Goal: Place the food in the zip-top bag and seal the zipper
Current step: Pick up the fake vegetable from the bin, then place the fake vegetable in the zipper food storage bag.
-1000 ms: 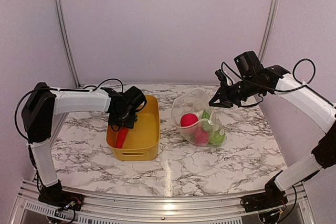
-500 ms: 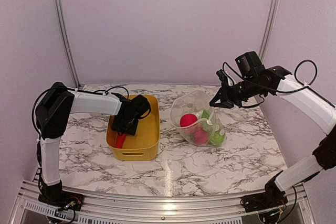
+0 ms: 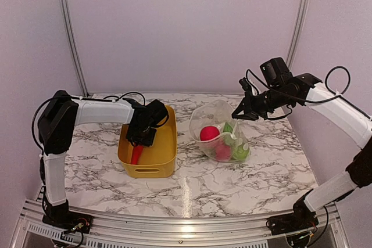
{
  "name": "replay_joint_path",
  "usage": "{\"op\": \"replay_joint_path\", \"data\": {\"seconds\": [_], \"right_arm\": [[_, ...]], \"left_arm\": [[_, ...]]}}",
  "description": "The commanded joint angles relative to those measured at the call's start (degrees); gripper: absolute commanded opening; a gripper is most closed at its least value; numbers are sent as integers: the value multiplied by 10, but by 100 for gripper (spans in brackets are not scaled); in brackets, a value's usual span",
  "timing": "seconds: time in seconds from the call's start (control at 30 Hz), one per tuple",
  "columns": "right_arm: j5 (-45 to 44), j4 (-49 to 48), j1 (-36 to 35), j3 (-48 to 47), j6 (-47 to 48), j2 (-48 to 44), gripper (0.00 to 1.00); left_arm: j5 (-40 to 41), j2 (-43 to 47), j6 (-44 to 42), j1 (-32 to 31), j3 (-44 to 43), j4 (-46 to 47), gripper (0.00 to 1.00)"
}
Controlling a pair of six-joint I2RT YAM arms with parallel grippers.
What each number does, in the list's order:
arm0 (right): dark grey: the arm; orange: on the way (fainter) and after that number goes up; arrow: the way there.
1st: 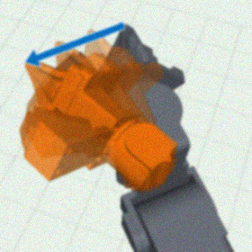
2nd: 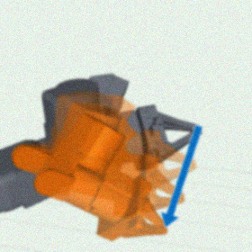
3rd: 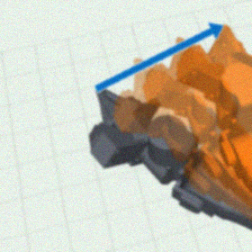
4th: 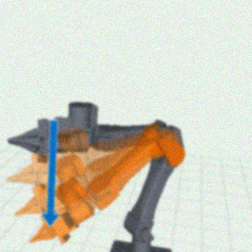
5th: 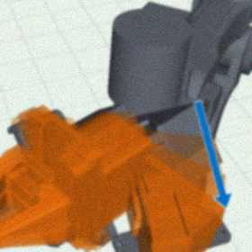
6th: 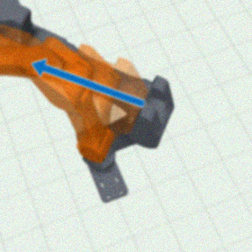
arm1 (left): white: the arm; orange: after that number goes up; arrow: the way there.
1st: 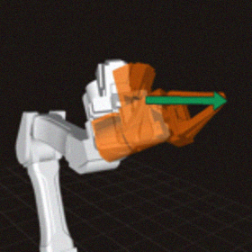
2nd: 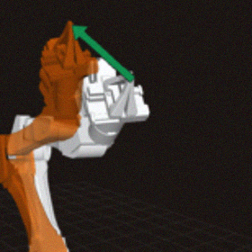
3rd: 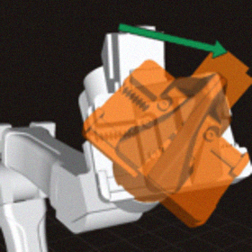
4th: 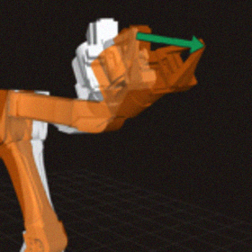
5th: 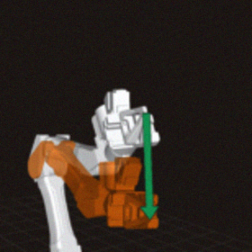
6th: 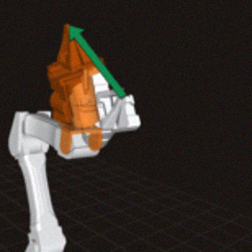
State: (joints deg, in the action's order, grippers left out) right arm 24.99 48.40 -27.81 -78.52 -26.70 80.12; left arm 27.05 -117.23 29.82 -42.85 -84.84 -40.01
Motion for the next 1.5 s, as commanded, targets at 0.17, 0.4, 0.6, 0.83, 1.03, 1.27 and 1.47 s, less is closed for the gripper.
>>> {"op": "replay_joint_path", "data": {"seconds": [0.17,0.4,0.6,0.83,1.03,1.27,1.47], "right_arm": [[1,-16,-7,-23,5,17,0],[2,-8,-7,-45,6,28,0],[3,0,-7,-54,6,30,0],[4,-4,-7,-33,-1,10,0],[8,-16,-7,-8,-15,-11,0],[14,-26,-7,6,-31,-28,0],[19,-31,-8,17,-42,-41,0]], "left_arm": [[-60,101,-4,-54,-82,-71,32],[-169,100,-10,-86,-221,-29,30],[-251,114,-26,-111,-218,140,27],[-345,186,-18,-137,-25,508,26],[-329,151,14,-152,-11,589,25],[-284,91,31,-165,-23,628,25],[-207,69,15,-167,-20,660,25]]}}
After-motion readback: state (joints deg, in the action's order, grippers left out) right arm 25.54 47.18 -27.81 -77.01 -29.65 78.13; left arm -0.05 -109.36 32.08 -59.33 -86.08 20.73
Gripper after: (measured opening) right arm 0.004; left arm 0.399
